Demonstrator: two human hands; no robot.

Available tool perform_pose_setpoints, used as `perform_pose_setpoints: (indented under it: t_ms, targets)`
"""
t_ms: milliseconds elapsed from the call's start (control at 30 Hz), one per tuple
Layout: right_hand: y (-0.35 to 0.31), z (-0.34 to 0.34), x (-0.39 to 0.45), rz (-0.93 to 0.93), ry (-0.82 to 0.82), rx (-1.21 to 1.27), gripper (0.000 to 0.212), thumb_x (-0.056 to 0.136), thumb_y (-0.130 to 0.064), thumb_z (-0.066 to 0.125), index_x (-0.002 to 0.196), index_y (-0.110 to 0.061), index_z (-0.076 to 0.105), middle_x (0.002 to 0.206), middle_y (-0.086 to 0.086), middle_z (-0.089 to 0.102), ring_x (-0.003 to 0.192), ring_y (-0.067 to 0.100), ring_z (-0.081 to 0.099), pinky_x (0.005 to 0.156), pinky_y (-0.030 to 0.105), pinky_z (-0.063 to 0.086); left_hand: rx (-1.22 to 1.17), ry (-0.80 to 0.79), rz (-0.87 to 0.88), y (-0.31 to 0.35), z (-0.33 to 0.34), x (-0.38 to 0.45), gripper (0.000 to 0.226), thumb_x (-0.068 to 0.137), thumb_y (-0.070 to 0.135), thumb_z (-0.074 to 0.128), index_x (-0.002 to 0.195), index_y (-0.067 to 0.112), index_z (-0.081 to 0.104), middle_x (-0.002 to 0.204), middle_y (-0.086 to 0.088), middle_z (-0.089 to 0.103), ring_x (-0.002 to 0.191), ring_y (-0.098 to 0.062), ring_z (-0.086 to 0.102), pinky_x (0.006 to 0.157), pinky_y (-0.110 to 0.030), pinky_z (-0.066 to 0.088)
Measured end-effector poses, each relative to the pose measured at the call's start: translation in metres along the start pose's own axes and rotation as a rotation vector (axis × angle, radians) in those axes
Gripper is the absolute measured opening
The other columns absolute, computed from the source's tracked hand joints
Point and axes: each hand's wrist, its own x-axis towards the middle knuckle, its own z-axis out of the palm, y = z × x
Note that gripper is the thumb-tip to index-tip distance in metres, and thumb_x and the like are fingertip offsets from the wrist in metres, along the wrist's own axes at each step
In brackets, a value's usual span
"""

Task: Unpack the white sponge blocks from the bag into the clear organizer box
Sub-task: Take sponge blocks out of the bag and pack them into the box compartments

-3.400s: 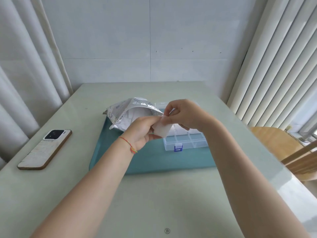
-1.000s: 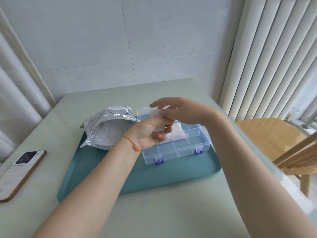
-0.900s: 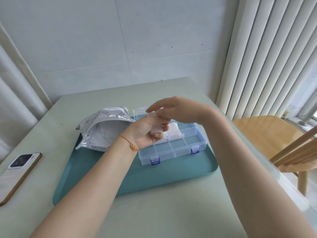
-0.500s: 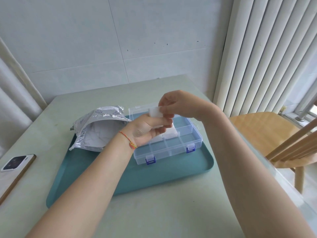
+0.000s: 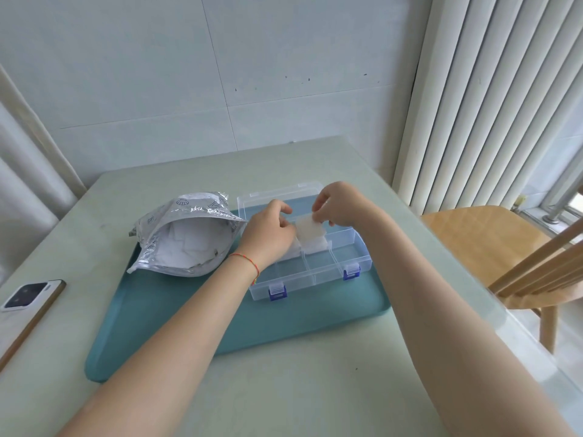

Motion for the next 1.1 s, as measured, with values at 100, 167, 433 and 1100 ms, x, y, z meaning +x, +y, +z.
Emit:
perform_pose_setpoints:
  t_ms: [100,167,433,1100]
  targets:
    - [0.001,0.006,0.002,-0.031,0.048,-0.079,0.011,0.083,-0.007,0.068,0.086,-0.015,0.061,0.074,-0.003,0.057,0.071,0.018,0.056,0.057,0.024,0.045,0.076,-0.056,0.093,0.0,0.001,-0.001,0.033,0.089,0.007,0.049,0.12,0.018,0.056,0.093,0.001,0.064,0.092,-0.021,0.058,0.076,-0.029,0.043]
    - [0.002,0.011,0.004,-0.055,0.075,-0.116,0.012,0.084,-0.005,0.065,0.085,-0.016,0.06,0.084,-0.001,0.059,0.079,0.019,0.056,0.06,0.025,0.043,0.153,-0.081,0.145,0.0,0.001,-0.001,0.033,0.089,0.007,0.048,0.116,0.019,0.062,0.096,0.0,0.06,0.095,-0.022,0.057,0.079,-0.029,0.043]
    - [0.006,0.023,0.011,-0.097,0.122,-0.203,0.016,0.082,0.0,0.055,0.088,-0.01,0.066,0.091,0.003,0.064,0.084,0.022,0.059,0.061,0.026,0.044,0.353,-0.186,0.25,-0.001,0.006,0.004,0.035,0.097,0.016,0.042,0.108,0.018,0.075,0.117,-0.007,0.06,0.109,-0.026,0.055,0.093,-0.032,0.043]
    - [-0.098,0.068,-0.064,-0.299,-0.133,-0.147,0.02,0.087,-0.02,0.057,0.074,-0.011,0.07,0.065,0.003,0.07,0.049,0.014,0.056,0.048,0.017,0.044,0.09,0.709,0.354,-0.074,-0.081,-0.053,0.027,0.076,0.014,0.044,0.055,0.003,0.057,0.07,-0.01,0.051,0.071,-0.028,0.048,0.062,-0.03,0.035]
